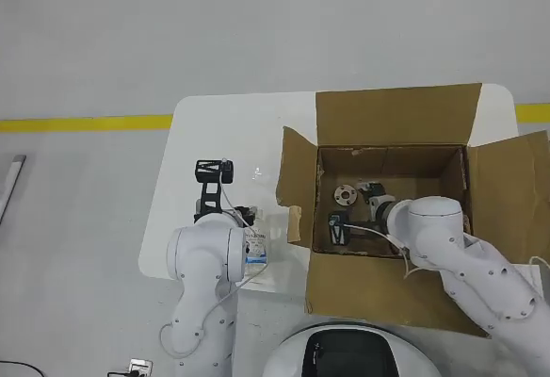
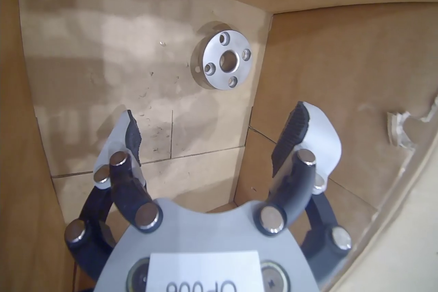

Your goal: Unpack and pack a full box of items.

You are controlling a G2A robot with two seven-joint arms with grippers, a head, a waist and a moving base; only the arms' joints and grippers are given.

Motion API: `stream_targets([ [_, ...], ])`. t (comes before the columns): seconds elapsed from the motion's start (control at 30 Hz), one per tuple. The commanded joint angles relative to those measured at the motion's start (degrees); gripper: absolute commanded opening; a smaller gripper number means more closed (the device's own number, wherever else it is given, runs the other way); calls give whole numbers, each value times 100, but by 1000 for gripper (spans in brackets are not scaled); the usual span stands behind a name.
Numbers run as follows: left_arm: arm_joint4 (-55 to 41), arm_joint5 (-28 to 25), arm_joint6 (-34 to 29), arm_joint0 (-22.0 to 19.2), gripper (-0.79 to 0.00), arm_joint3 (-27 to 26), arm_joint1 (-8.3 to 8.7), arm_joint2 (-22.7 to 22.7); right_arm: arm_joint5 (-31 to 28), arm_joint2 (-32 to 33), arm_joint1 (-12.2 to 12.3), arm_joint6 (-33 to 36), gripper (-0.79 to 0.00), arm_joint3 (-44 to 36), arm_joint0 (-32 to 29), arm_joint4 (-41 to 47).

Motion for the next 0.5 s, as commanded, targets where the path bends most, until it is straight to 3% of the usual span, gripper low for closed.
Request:
stream_targets([
  [0.0, 0, 0, 0, 0, 0, 0, 0, 0, -15, -57, -9, -68, 0, 90, 34, -46],
  [0.2, 0, 0, 0, 0, 0, 0, 0, 0, -36, -222, -52, -262, 0, 379, 229, -156],
  [0.23, 0, 0, 0, 0, 0, 0, 0, 0, -37, -255, -61, -291, -52, 425, 265, -168],
  [0.3, 0, 0, 0, 0, 0, 0, 0, 0, -42, -321, -80, -324, -62, 522, 343, -219],
  [0.4, 0, 0, 0, 0, 0, 0, 0, 0, -98, -425, -111, -408, 0, 667, 440, -216],
  [0.47, 0, 0, 0, 0, 0, 0, 0, 0, -86, -478, -130, -430, 0, 729, 489, -236],
])
